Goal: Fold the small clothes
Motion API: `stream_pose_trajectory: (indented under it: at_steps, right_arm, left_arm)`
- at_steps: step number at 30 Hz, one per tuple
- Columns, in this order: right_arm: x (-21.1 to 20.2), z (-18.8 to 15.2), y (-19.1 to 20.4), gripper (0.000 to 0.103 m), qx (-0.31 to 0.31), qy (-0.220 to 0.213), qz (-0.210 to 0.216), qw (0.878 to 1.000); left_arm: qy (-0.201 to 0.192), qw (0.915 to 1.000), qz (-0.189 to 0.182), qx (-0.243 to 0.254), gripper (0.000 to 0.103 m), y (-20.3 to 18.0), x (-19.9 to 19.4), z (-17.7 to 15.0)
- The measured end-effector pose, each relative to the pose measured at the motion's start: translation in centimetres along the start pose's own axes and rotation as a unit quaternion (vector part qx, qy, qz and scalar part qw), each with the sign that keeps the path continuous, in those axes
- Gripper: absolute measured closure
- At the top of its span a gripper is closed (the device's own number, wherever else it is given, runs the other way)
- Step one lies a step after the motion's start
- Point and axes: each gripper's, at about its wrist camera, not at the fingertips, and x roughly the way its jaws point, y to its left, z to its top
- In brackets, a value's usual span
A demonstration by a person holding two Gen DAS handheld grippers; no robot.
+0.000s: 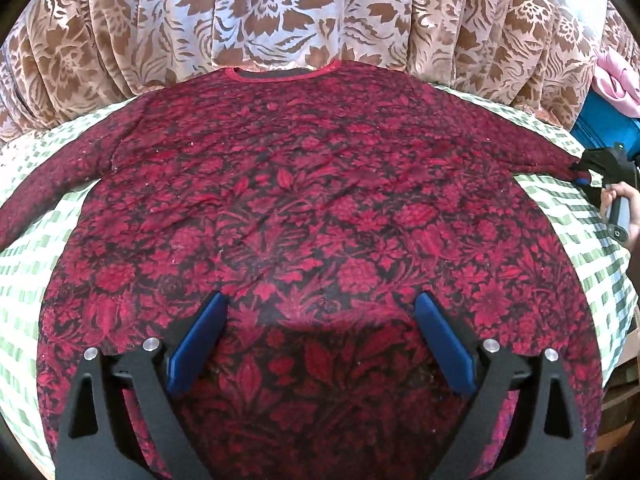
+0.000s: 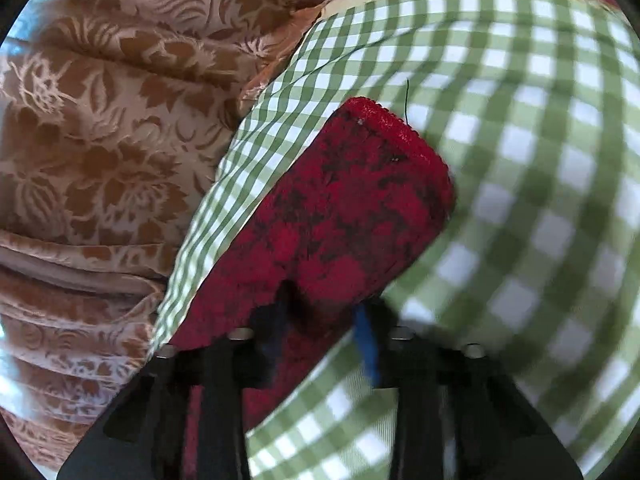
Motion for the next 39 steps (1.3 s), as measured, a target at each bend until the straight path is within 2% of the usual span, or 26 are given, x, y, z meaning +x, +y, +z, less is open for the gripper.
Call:
stream_pose_trajectory:
  at_steps: [3, 5, 7, 8, 11, 13, 15, 17, 20, 22, 25, 28, 30, 32, 34, 37, 39]
  right_arm:
    - [-0.4, 0.3, 2.6, 0.092, -0.057, -0.006, -0.015, 0.998]
    - [-1.6, 0.1, 4.9, 0.092, -0.099, -0.018, -0.005, 0.995]
    - [-3.1, -0.8, 8.2, 0.092, -0.147, -0.029, 0.021, 0.988]
    - [-3.6, -1.3, 9.7, 0.092, -0.169, -0.031, 0.032, 0.985]
    - [-4.4, -3.9, 14.7, 0.092, -0.235, -0.027, 0.065, 0.970]
    - [-4.1, -6.2, 17.8, 0.092, -0.272, -0.012, 0.085, 0.958]
    - [-3.2, -9.3, 20.9, 0.092, -0.310, 0.011, 0.099, 0.945]
    - [-2.3, -12.1, 23.2, 0.092, -0.338, 0.029, 0.108, 0.934]
    - [-0.7, -17.3, 26.2, 0.092, -0.381, 0.064, 0.124, 0.914]
    - [0.2, -21.1, 28.0, 0.092, -0.413, 0.089, 0.131, 0.897]
    - [1.8, -26.1, 29.7, 0.092, -0.455, 0.120, 0.124, 0.873]
    - [3.6, -29.6, 30.2, 0.092, -0.486, 0.138, 0.107, 0.856]
    - [4.2, -30.9, 29.8, 0.088, -0.493, 0.147, 0.104, 0.851]
    - [4.4, -31.4, 29.6, 0.069, -0.491, 0.153, 0.109, 0.851]
    - [4.1, -31.7, 29.3, 0.059, -0.485, 0.155, 0.117, 0.853]
    - [3.2, -31.8, 29.1, 0.044, -0.479, 0.150, 0.130, 0.855]
    - [2.6, -31.8, 29.0, 0.040, -0.480, 0.140, 0.132, 0.856]
  left_arm:
    - [-0.011, 0.9997, -0.015, -0.018, 0.015, 0.7, -0.6, 1.6]
    - [-0.016, 0.9992, -0.016, -0.033, 0.015, 1.4, -0.1, 3.1]
    - [-0.008, 0.9982, -0.019, -0.055, 0.019, 2.3, 1.0, 4.3]
    - [-0.002, 0.9976, -0.021, -0.066, 0.020, 2.8, 1.7, 4.8]
    - [0.006, 0.9965, -0.016, -0.082, 0.030, 3.6, 3.1, 6.1]
    - [0.003, 0.9954, -0.025, -0.092, 0.040, 4.2, 3.9, 7.3]
    - [-0.002, 0.9928, -0.034, -0.115, 0.043, 5.3, 5.0, 8.4]
    - [-0.003, 0.9901, -0.040, -0.135, 0.042, 6.4, 6.1, 8.9]
    - [0.007, 0.9838, -0.071, -0.164, 0.028, 7.8, 8.0, 9.2]
    - [0.002, 0.9842, -0.085, -0.155, 0.018, 7.5, 8.2, 9.2]
    - [-0.004, 0.9823, -0.102, -0.157, 0.016, 7.4, 8.0, 9.2]
    - [-0.010, 0.9739, -0.130, -0.185, 0.017, 8.3, 7.9, 9.7]
    - [-0.011, 0.9691, -0.142, -0.201, 0.019, 8.8, 8.1, 10.2]
    - [-0.011, 0.9636, -0.161, -0.213, 0.029, 9.1, 8.3, 10.8]
    - [-0.009, 0.9587, -0.178, -0.221, 0.037, 9.1, 8.7, 11.6]
    - [-0.010, 0.9511, -0.202, -0.233, 0.038, 8.7, 8.9, 12.4]
    - [-0.007, 0.9457, -0.213, -0.245, 0.036, 8.3, 9.0, 12.7]
